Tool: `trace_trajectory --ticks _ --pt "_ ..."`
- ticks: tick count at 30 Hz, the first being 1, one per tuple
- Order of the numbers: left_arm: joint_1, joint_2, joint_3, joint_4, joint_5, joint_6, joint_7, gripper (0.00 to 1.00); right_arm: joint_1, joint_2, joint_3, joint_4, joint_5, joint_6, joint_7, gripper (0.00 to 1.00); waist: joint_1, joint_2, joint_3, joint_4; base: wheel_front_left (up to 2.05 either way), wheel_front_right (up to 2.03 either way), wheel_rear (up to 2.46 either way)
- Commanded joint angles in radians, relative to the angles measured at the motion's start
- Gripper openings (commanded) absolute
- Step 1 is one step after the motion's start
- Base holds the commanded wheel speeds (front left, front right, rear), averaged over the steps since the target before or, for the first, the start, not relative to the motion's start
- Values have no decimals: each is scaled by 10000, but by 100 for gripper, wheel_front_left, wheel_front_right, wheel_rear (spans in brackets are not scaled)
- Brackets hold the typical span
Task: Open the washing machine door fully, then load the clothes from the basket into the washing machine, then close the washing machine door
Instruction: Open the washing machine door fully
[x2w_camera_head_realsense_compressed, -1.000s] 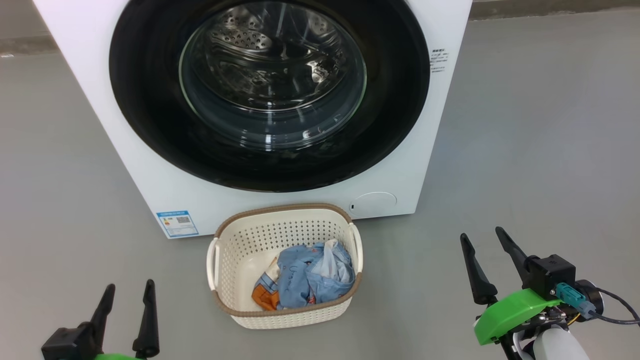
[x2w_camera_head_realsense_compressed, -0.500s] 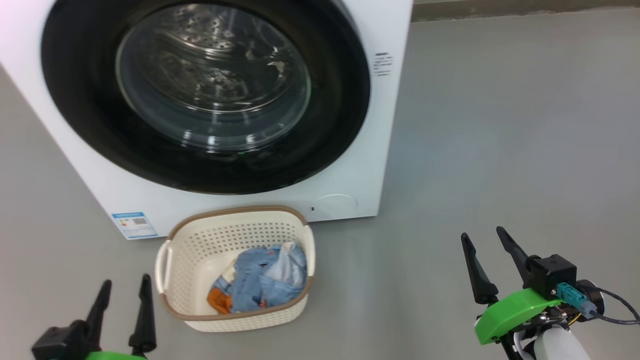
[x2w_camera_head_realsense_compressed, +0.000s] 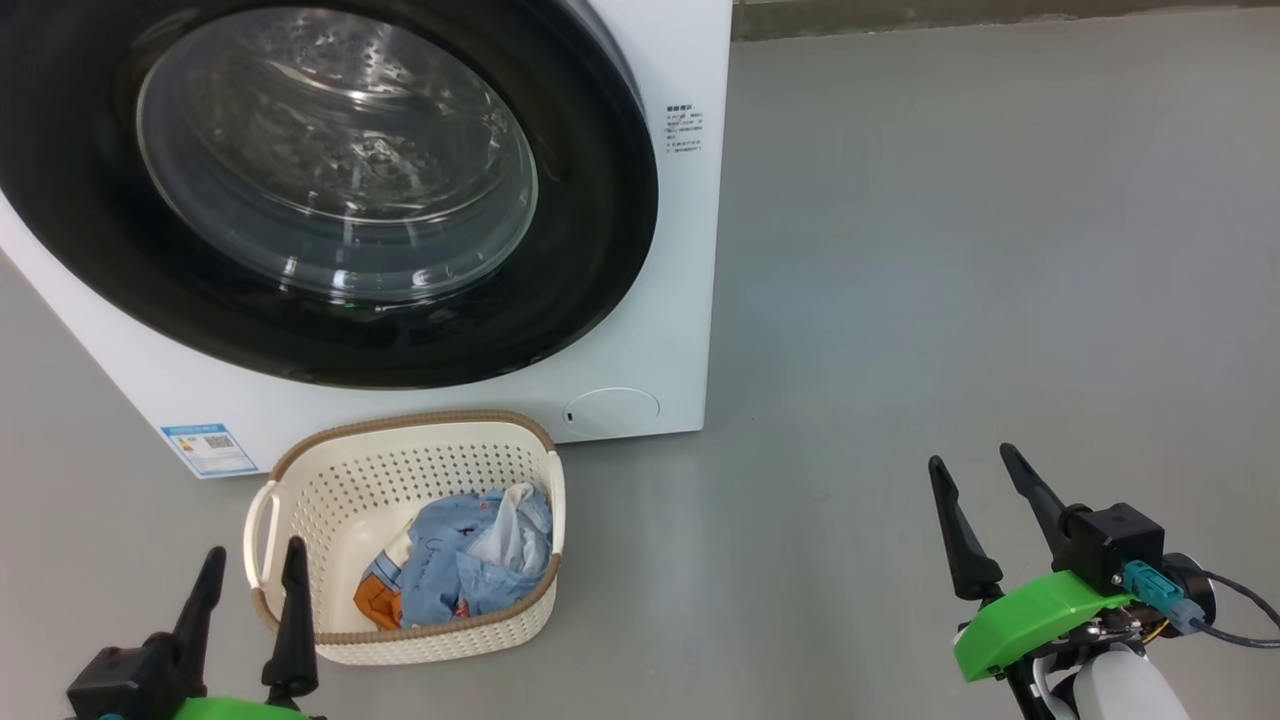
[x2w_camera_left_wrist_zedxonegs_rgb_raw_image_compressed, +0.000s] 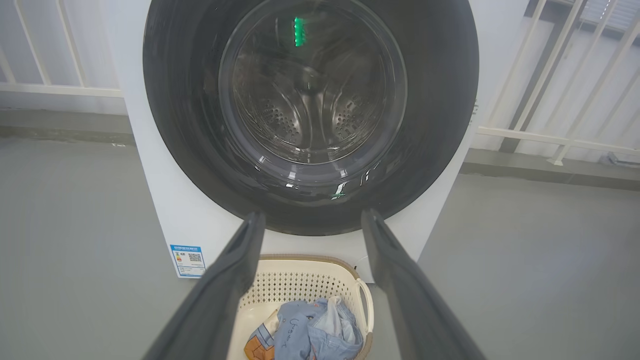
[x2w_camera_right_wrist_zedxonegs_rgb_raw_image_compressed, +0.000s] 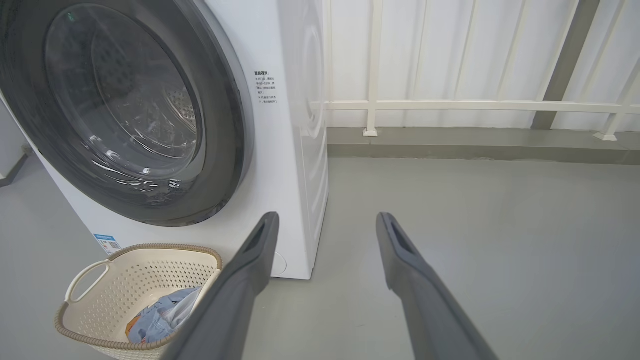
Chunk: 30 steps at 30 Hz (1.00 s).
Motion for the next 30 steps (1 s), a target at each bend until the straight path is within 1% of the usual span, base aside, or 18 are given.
trace_trajectory --ticks 1,12,24,27,30 --pt "-356 260 290 -294 76 -25 -65 100 -282 24 223 -292 150 -11 -120 100 0 0 6 0 0 0 0" --pt "-320 250 226 -472 179 -25 -65 100 -241 24 224 -420 251 -11 -120 100 0 0 7 20 0 0 0" --pt "-161 166 146 -592 200 -25 -65 100 -638 24 368 -177 1422 -11 -120 100 0 0 15 62 0 0 0" --pt "-151 146 87 -643 203 -25 -65 100 -803 24 318 -135 1800 -11 -120 100 0 0 97 104 0 0 0" --pt "-174 120 9 -703 210 -25 -65 100 -1053 24 298 -102 2448 -11 -120 100 0 0 232 162 0 0 0"
